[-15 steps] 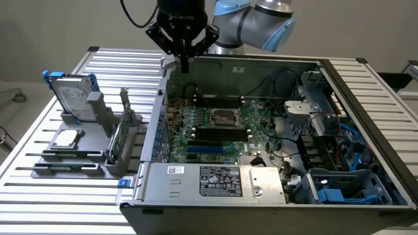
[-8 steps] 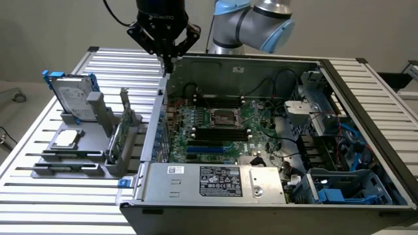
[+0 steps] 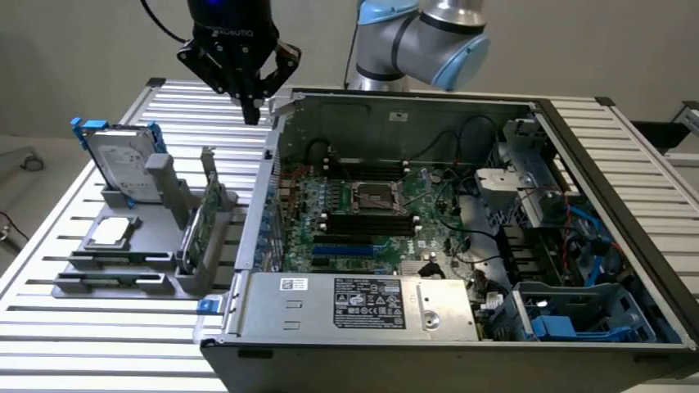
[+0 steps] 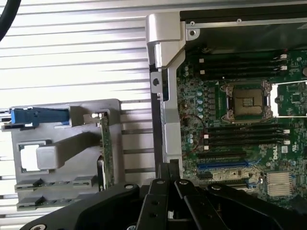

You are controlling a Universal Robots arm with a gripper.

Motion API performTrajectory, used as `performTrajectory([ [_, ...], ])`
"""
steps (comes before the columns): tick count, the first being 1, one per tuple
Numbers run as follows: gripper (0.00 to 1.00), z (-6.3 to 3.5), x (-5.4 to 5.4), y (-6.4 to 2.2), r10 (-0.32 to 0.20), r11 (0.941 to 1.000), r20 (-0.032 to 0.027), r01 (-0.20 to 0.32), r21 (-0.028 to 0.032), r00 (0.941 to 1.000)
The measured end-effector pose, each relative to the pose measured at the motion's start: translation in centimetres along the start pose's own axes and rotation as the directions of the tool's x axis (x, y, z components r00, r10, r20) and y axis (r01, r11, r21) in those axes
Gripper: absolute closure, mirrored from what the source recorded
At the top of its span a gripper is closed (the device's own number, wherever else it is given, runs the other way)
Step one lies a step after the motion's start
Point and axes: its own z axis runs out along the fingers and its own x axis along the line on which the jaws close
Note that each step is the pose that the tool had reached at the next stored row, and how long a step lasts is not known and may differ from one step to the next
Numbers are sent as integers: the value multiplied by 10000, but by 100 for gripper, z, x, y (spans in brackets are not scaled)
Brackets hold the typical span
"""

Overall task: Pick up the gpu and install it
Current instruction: 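Reach for the gpu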

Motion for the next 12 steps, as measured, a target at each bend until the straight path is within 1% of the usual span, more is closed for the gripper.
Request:
performTrajectory([
  [3, 89, 25, 110, -10, -6, 10000, -22, 6, 27, 10000],
  [7, 89, 53, 240, -21, -17, 10000, -24, 17, 64, 10000],
  [10, 89, 60, 277, -26, -56, 9999, -30, 57, 108, 10000],
  [12, 89, 60, 284, -28, -106, 9998, -41, 106, 160, 9999],
])
